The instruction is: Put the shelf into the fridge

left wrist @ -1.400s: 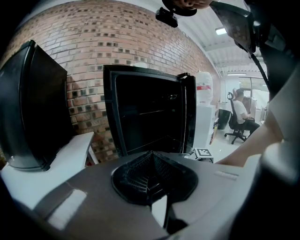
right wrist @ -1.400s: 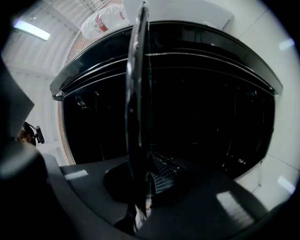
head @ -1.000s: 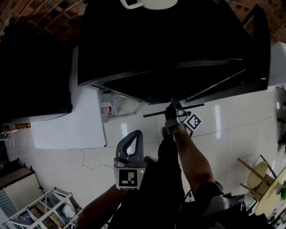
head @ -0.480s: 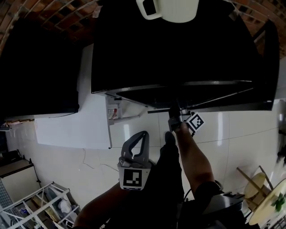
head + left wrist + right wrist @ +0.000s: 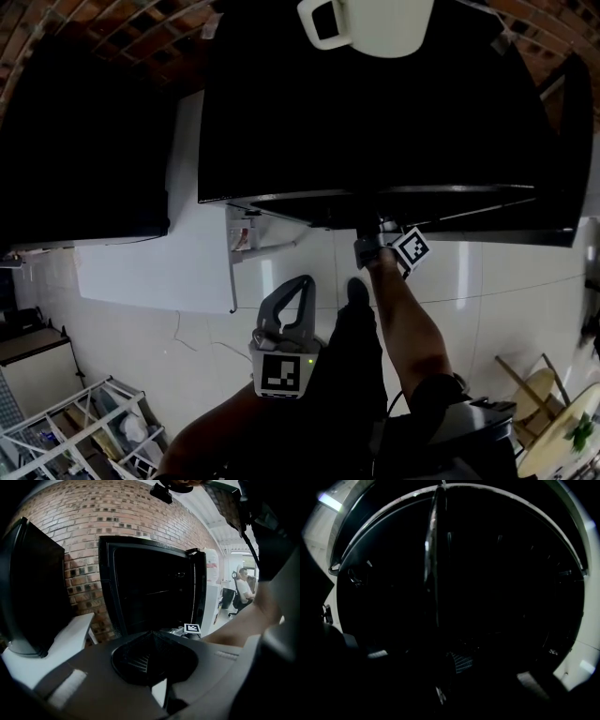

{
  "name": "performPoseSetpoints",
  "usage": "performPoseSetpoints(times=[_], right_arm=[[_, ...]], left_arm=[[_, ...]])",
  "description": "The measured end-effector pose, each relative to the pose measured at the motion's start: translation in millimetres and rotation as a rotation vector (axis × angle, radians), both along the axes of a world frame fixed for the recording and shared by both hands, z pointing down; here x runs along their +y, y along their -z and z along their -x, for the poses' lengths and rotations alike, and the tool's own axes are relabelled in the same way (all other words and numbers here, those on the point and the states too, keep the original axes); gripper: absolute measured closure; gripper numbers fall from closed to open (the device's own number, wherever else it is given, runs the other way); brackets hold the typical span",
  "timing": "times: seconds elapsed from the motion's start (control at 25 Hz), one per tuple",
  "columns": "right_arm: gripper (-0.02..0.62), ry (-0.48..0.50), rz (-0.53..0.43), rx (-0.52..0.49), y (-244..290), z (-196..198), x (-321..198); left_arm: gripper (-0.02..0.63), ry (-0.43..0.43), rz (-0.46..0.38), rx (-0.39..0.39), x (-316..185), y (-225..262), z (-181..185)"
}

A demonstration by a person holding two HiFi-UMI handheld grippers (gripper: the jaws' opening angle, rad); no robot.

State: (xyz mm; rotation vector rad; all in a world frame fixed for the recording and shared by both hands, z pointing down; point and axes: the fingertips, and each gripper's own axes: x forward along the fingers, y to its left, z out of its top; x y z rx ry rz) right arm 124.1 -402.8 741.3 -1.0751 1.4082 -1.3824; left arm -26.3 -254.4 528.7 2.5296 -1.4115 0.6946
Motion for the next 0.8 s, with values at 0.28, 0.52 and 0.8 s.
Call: performPoseSetpoints(times=[0.28, 0.52, 0.8], right_arm=[[0.577, -0.006, 0.013, 0.012, 1.0, 0.4, -24.4], [0.575, 0.006, 0.017, 0.026, 2.4, -2.0, -43.0], [0.575, -0.007, 0.015, 0.026, 3.8, -0.7, -54.2]], left_arm=[[0.612, 0.031, 0.012, 0.003, -0.9, -1.8, 8.2], [0.612, 0.063, 0.03, -0.009, 0.9, -5.4, 15.8], [0.612, 0.092, 0.059, -0.018, 5.5, -16.2, 27.2]])
